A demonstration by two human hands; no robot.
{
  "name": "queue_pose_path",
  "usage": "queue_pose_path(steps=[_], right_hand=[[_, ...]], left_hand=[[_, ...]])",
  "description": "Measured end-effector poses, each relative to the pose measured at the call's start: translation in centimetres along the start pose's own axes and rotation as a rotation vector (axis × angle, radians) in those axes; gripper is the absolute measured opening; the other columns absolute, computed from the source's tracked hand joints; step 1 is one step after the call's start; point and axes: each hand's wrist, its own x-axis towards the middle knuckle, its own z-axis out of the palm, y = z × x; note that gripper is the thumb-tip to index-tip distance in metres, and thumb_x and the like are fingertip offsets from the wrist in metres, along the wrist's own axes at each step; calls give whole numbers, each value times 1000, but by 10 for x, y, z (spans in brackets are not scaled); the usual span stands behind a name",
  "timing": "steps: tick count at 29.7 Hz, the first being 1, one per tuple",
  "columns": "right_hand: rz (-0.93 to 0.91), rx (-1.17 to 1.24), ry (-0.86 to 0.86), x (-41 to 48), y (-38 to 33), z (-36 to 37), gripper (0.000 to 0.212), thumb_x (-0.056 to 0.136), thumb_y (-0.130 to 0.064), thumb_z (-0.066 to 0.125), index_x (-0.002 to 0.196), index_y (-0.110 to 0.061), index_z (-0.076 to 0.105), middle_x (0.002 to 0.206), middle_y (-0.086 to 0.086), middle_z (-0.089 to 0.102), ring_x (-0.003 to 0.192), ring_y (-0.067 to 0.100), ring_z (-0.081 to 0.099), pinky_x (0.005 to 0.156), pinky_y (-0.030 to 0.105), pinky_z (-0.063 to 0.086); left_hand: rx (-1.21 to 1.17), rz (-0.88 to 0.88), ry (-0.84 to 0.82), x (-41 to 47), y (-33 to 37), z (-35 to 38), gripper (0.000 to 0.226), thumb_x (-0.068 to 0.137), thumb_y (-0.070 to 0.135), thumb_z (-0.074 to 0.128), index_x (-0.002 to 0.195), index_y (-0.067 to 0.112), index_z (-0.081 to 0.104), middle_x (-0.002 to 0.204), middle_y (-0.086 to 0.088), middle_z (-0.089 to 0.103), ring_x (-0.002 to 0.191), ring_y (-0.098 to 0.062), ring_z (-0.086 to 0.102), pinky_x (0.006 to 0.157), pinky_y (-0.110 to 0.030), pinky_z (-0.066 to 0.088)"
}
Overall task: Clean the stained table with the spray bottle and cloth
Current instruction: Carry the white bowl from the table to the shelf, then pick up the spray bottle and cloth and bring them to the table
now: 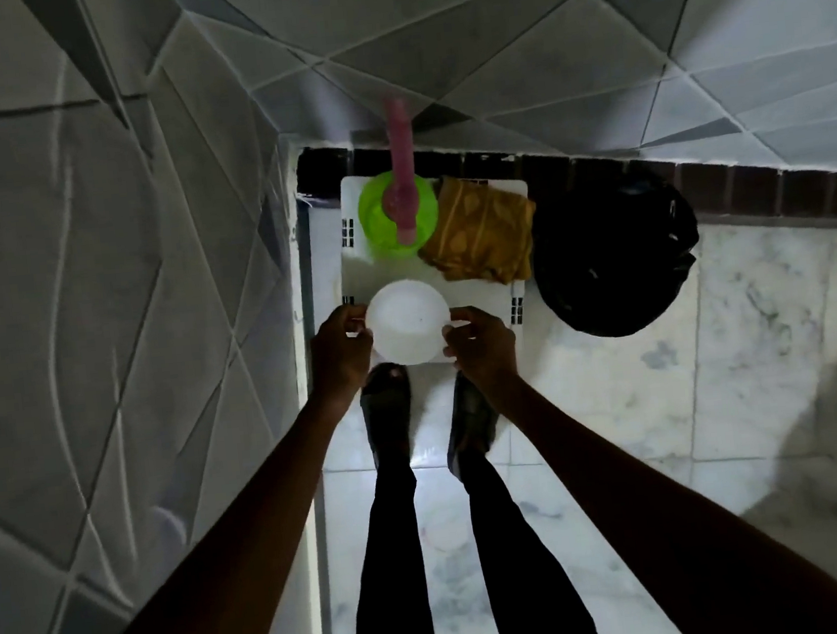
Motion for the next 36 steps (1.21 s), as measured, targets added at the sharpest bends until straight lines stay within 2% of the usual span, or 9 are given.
queue_pose_path(steps=[5, 10, 14, 18, 22, 28, 32, 34, 36], right_hand=[[36, -4, -30, 2, -3, 9, 22, 95, -12, 67, 117, -10, 69, 99, 13, 77, 71, 21, 74, 71, 35, 62], [100, 18, -43, 8, -6, 11, 22, 94, -11, 67, 116, -10, 70, 98, 10, 77, 66, 14, 71, 73, 33, 61], [79, -46, -84, 10, -11, 4, 24, 94, -21, 69, 115, -11, 72, 102, 10, 77, 85, 22, 73, 88, 44, 60], [-38, -152, 106, 12, -28, -25, 24, 94, -18, 67, 116, -8, 71, 113, 9, 74, 99, 19, 68, 89, 26, 51], [-258, -437, 259, 49, -53, -53, 47, 89, -11, 66, 134, -8, 54, 137, 15, 54, 123, 35, 52, 95, 41, 47], [-362, -954, 9, 120, -76, -60, 89, 87, -47, 71, 156, -15, 25, 161, 14, 28, 150, 36, 21, 121, 55, 25], [-400, -1073, 93, 133, -77, -53, 64, 96, -40, 61, 149, -12, 39, 149, 18, 45, 140, 38, 38, 114, 49, 35], [-384, -995, 81, 133, -80, -52, 41, 101, -37, 53, 129, -8, 57, 130, 17, 60, 130, 37, 49, 107, 46, 41], [-331, -901, 40, 126, -84, -57, 29, 100, -34, 55, 112, -8, 63, 114, 14, 64, 117, 33, 57, 94, 40, 49]], left_hand=[[44, -31, -18, 8, -6, -6, 30, 92, 1, 58, 120, 8, 64, 119, -10, 67, 102, -15, 56, 84, -23, 42], [47, -37, -22, 10, -6, -6, 27, 91, 4, 58, 117, 8, 63, 116, -9, 67, 102, -20, 60, 81, -23, 42], [64, 2, 4, 7, 0, -7, 38, 88, 9, 64, 126, 9, 56, 122, -12, 59, 105, -22, 59, 82, -26, 42], [-63, 187, 46, -8, 28, -12, 73, 81, 18, 79, 143, 15, 40, 138, -5, 46, 120, -16, 48, 95, -28, 43], [-158, 402, 26, -6, 66, -15, 97, 72, 35, 87, 149, 22, 29, 150, -1, 40, 136, -18, 42, 108, -40, 44], [-158, 566, 35, 18, 95, -6, 96, 69, 59, 78, 146, 33, 26, 147, -5, 44, 134, -26, 47, 104, -51, 48], [-116, 620, 53, 27, 102, -7, 79, 69, 37, 86, 135, 25, 43, 125, 1, 59, 117, -19, 59, 100, -35, 53], [-102, 638, 55, 26, 106, -11, 76, 68, 34, 87, 131, 16, 49, 121, -2, 63, 112, -17, 61, 99, -24, 51], [-135, 646, 43, 22, 112, -17, 72, 68, 36, 86, 127, 8, 54, 117, -7, 67, 110, -21, 64, 99, -34, 53]])
